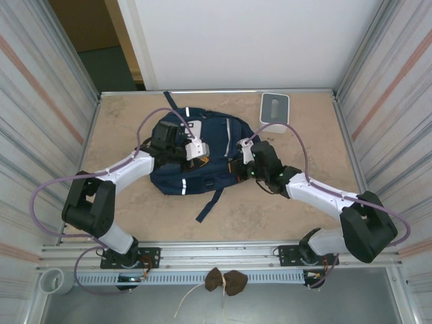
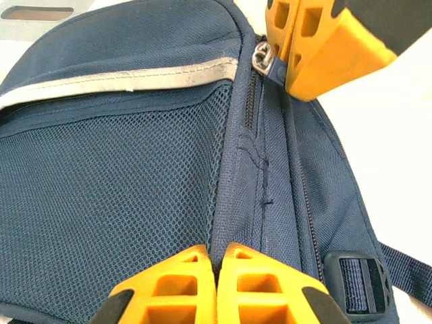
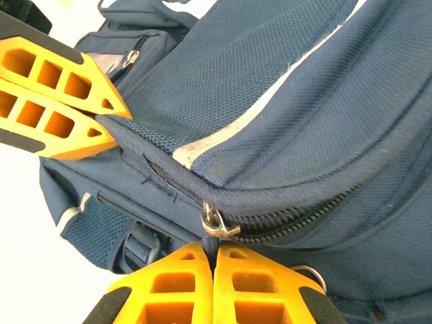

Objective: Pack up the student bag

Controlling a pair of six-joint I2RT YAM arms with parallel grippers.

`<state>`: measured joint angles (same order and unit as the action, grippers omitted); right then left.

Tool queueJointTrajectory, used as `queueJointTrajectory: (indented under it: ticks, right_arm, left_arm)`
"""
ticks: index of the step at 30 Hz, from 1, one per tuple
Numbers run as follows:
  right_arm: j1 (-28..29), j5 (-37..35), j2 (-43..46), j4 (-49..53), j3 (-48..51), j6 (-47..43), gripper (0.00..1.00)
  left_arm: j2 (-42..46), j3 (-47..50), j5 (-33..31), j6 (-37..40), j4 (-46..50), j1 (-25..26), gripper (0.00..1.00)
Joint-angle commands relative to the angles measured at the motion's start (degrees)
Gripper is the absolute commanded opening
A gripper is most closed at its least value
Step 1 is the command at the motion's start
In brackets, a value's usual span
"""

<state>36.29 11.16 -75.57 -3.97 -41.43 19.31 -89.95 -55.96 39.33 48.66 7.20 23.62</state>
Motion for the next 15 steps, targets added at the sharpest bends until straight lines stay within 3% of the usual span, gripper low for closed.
queueJointTrajectory:
  ticks: [1,5,15]
  right_arm:
    - [-4.6,-0.4,1.8,6.4,-0.5,-1.6,0.0]
    - [-4.6,5.4,1.1,4.6,-0.5,-1.6,0.0]
    - [-2.0,5.3,0.7,1.3,-0.3,0.0,0.0]
  left_arm:
    - [2.8,0.4,-2.4,1.3,4.1,-2.6,0.0]
    - [2.7,-0.1,-1.8,0.8,4.7,-2.3,0.0]
    - [4.8,-0.7,-7.8,0.3,3.8,5.0,0.43]
